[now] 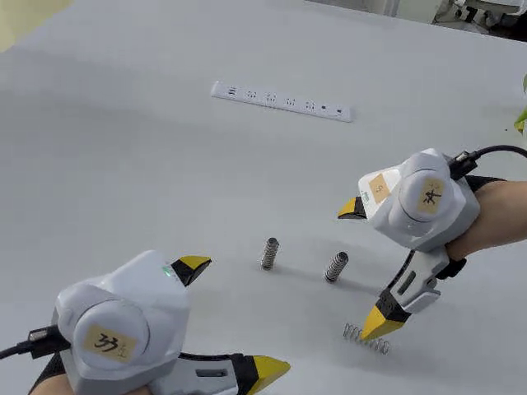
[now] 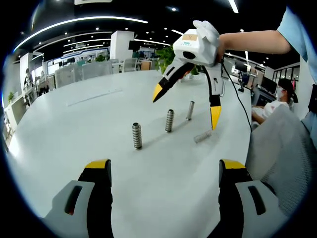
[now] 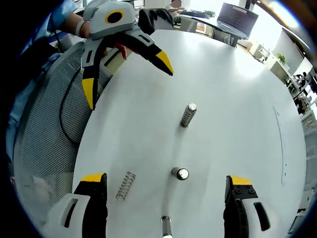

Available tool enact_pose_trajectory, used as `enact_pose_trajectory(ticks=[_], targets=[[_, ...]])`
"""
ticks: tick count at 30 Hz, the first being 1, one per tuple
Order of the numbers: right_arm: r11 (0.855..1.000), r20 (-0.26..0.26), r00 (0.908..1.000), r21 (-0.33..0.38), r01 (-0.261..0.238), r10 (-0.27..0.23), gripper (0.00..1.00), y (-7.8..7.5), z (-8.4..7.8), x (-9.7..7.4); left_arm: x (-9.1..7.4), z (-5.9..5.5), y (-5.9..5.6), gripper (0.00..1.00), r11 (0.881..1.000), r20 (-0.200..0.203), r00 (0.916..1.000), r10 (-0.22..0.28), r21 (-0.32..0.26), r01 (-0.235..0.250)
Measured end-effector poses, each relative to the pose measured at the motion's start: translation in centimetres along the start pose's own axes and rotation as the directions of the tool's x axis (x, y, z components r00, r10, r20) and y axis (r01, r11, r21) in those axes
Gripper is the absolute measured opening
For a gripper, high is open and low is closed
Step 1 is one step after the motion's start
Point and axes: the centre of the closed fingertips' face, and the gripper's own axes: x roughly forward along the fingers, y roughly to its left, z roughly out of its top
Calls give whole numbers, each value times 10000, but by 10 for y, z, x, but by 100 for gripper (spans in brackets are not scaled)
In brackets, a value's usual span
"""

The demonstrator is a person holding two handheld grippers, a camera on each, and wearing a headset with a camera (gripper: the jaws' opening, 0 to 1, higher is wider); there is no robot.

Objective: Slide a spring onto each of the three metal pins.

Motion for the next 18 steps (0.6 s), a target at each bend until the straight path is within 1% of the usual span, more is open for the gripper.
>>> enact_pose_trajectory(ticks=[2,4,6,8,12,14,18], targets=[[9999,99,9998,84,149,-150,99,1,-2,-3,0,0,0,88,10000,-69,10000,-1,35,1],[9988,321,9987,304,380,-390,99,2,-4,-6,1,2,-1,88,10000,-76,10000,-35,93,36],[9964,557,9969,673,511,-549,99,5,-6,-11,2,4,-3,88,9999,-61,10000,-78,142,79],[9942,752,9949,887,612,-679,99,10,-8,-14,2,5,-3,88,9998,-46,9999,-104,157,104],[9883,848,9914,1237,890,-999,99,16,-18,-21,3,5,-5,88,9997,-66,9998,-182,186,183],[9828,934,9878,1486,1096,-1243,99,17,-23,-25,4,5,-5,88,9994,-109,9997,-223,250,226],[9665,1262,9763,2107,1468,-1758,99,20,-28,-35,4,7,-6,88,9987,-173,9994,-301,404,308]])
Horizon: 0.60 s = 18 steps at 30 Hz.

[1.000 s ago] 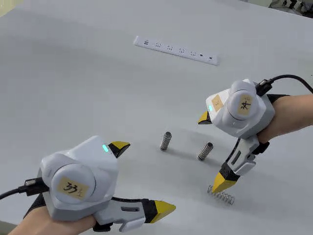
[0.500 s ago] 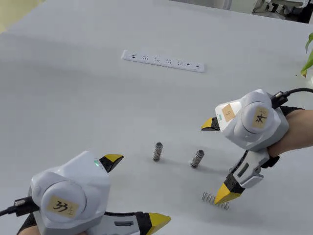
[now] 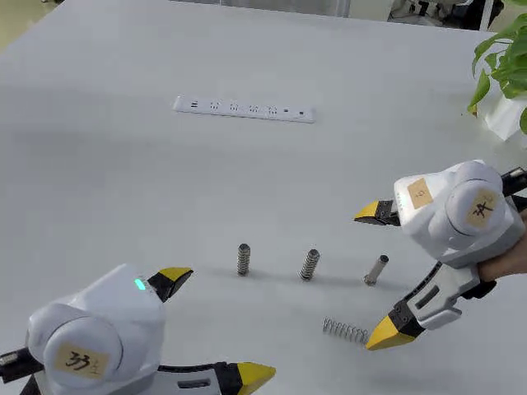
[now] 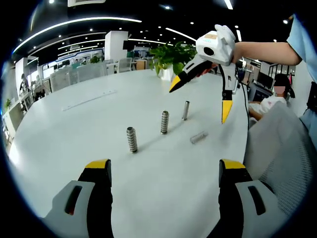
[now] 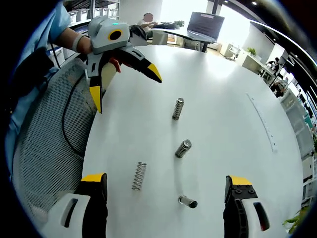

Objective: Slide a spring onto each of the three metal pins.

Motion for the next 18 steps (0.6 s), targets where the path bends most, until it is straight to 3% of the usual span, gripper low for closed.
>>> enact_pose_trajectory(ticks=[9,14,18], targets=[[9928,409,9970,1032,611,-657,99,9,-20,-15,3,3,-1,88,9993,-176,9996,-205,307,211],[9810,708,9925,1735,864,-999,98,14,-31,-22,4,3,-2,88,9986,-269,9992,-310,426,322],[9623,985,9843,2448,1184,-1461,98,18,-39,-28,5,2,-6,88,9972,-403,9980,-487,544,509]])
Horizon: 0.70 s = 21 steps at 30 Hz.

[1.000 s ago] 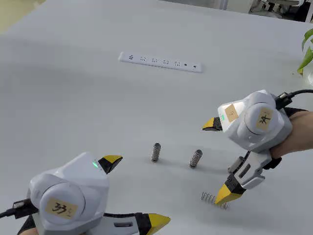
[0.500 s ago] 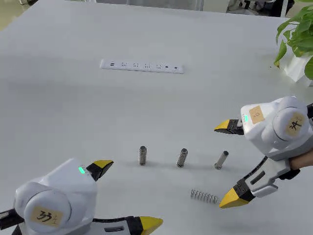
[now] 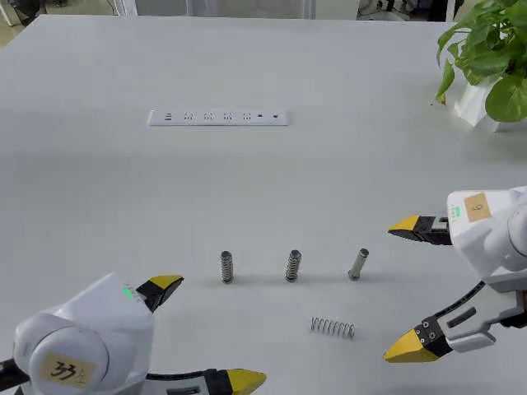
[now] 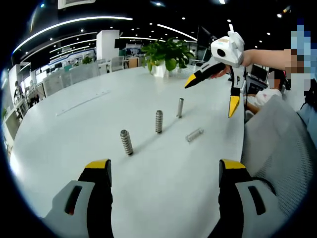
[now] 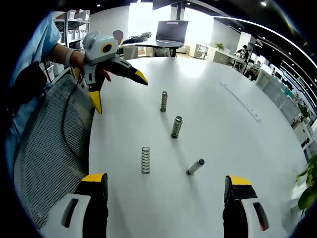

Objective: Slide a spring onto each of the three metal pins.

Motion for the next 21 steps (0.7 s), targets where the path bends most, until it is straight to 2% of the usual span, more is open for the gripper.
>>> enact_pose_trajectory(ticks=[5,7,9,14,21], targets=[[9977,211,9996,652,186,-200,97,5,-13,-11,3,1,-5,88,9996,-92,9997,-218,184,219],[9939,359,9979,985,494,-531,97,3,-16,-16,4,0,-5,87,9996,-121,9997,-232,143,234],[9887,526,9964,1378,585,-663,97,6,-20,-21,5,0,-5,87,9996,-128,9996,-248,131,250],[9815,533,9942,1730,825,-930,97,9,-34,-30,8,0,-7,87,9989,-233,9990,-391,235,397],[9647,758,9881,2382,1120,-1335,97,13,-40,-40,12,0,-11,87,9976,-366,9977,-562,393,576]])
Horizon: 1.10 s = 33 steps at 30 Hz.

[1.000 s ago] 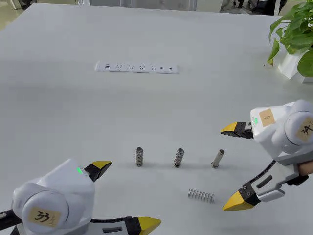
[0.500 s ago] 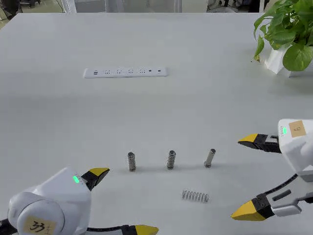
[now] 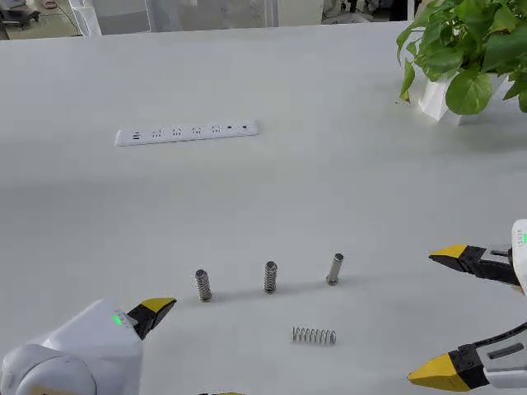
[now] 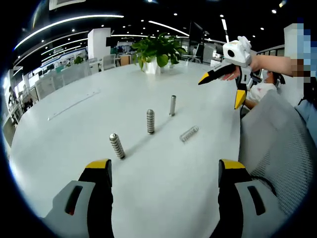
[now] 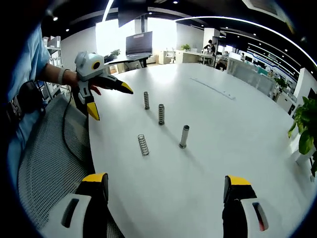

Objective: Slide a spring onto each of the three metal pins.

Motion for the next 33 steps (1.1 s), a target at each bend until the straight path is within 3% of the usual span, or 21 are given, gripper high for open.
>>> enact_pose_trajectory(ticks=[9,19,24,28,32,33], targets=[[9983,239,9993,508,291,-303,97,0,-8,-7,5,1,-2,86,9997,-91,9998,-203,145,204],[9972,479,9986,725,206,-241,96,5,-5,-7,20,10,-14,78,9920,-3,9957,-925,861,922],[9970,558,9982,754,155,-197,96,10,-5,-7,30,12,-23,71,9725,-313,9861,-1634,1630,1663],[9972,462,9987,737,157,-192,96,13,-8,-11,40,15,-31,65,9423,-549,9749,-2157,2499,2226],[9957,463,9984,874,293,-334,96,11,-11,-16,51,17,-36,59,9201,-708,9649,-2530,2906,2626],[9954,449,9983,901,320,-362,95,11,-13,-17,56,14,-37,56,9121,-861,9587,-2712,2953,2845]])
